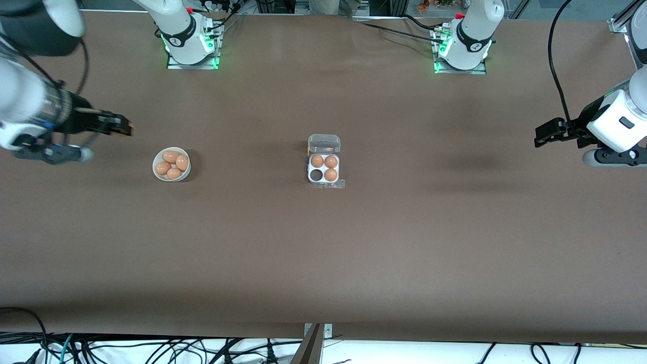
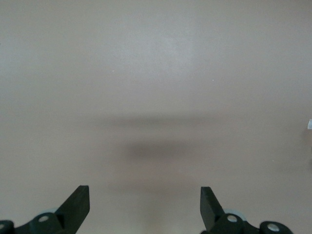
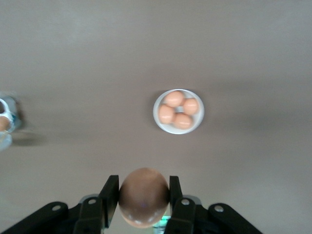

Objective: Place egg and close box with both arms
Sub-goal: 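Carry the egg with the right gripper into the carton's empty slot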

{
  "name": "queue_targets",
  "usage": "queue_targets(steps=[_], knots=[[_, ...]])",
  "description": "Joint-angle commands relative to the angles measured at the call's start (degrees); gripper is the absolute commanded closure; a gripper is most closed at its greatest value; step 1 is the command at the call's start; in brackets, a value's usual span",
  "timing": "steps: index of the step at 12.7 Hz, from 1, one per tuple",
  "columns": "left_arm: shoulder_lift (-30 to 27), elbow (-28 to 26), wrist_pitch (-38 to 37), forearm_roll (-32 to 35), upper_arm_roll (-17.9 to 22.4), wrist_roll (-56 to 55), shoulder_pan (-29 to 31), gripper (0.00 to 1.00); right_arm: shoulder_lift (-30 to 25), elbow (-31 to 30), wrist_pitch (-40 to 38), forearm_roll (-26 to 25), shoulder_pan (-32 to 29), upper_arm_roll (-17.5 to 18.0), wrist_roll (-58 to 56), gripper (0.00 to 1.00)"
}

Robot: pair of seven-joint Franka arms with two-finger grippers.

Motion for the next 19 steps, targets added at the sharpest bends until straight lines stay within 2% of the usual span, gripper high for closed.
queue_targets(steps=[1, 8, 14, 19], knots=[[0.31, 0.96, -0.24, 0.15, -0.06, 1.33, 0.03, 0.00, 5.15, 3.33, 3.89, 1.06, 3.33, 3.44, 9.16, 1.00], [0.39, 0.87, -0.24, 0.15, -0.06, 1.33, -0.06, 0.00, 17.54, 3.33, 23.66, 1.06, 19.33, 4.25, 30.45, 1.00], [0.83, 0.87, -0.33, 0.15, -0.85, 0.72, -0.32, 0.00, 26.69, 3.33, 38.17, 1.06, 25.40, 4.25, 37.40, 1.00], [0.83, 0.70, -0.68, -1.16, -2.87, 0.37, -0.67, 0.00, 30.12, 3.41, 43.98, 0.71, 28.22, 4.25, 40.75, 1.00]])
